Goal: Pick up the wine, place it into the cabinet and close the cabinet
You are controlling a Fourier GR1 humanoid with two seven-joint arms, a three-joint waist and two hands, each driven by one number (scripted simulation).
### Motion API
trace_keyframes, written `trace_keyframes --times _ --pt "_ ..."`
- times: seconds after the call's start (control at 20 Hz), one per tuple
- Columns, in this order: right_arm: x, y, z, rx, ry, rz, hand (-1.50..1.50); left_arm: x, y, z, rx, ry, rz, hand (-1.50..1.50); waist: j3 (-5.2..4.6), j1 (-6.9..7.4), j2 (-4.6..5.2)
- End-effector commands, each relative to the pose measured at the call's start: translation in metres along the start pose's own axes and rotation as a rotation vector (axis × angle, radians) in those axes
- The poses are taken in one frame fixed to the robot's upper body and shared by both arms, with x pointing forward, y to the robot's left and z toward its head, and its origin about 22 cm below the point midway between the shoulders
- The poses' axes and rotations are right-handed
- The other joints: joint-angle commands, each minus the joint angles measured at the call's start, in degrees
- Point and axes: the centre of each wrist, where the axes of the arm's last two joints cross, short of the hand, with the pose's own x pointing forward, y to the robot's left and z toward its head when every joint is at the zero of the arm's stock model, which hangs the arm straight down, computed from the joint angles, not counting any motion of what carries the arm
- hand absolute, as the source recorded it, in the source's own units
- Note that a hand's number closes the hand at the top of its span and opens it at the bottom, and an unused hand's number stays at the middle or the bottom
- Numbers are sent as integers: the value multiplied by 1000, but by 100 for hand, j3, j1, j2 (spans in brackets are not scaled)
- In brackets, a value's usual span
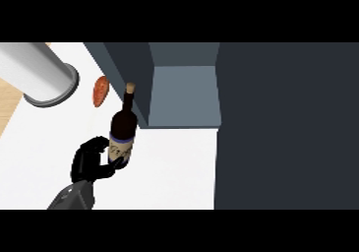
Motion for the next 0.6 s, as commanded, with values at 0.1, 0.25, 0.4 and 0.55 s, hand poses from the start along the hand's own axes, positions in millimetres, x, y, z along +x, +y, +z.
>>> trace_keyframes --times 0.1,0.25,0.4,0.55 --pt "8 -12 -10 -8 -15 6 -150 -21 5 46 -48 -8 -1 150 6 77 -21" --pt "-4 -14 -9 -34 18 17 -150 -30 30 99 -96 43 17 150 10 167 -35" --pt "1 -21 3 -20 5 7 -150 -25 29 102 -77 -23 7 150 10 98 -32" --pt "-6 -8 -6 -40 16 -1 -150 -31 21 124 -111 -55 74 150 6 132 -24"
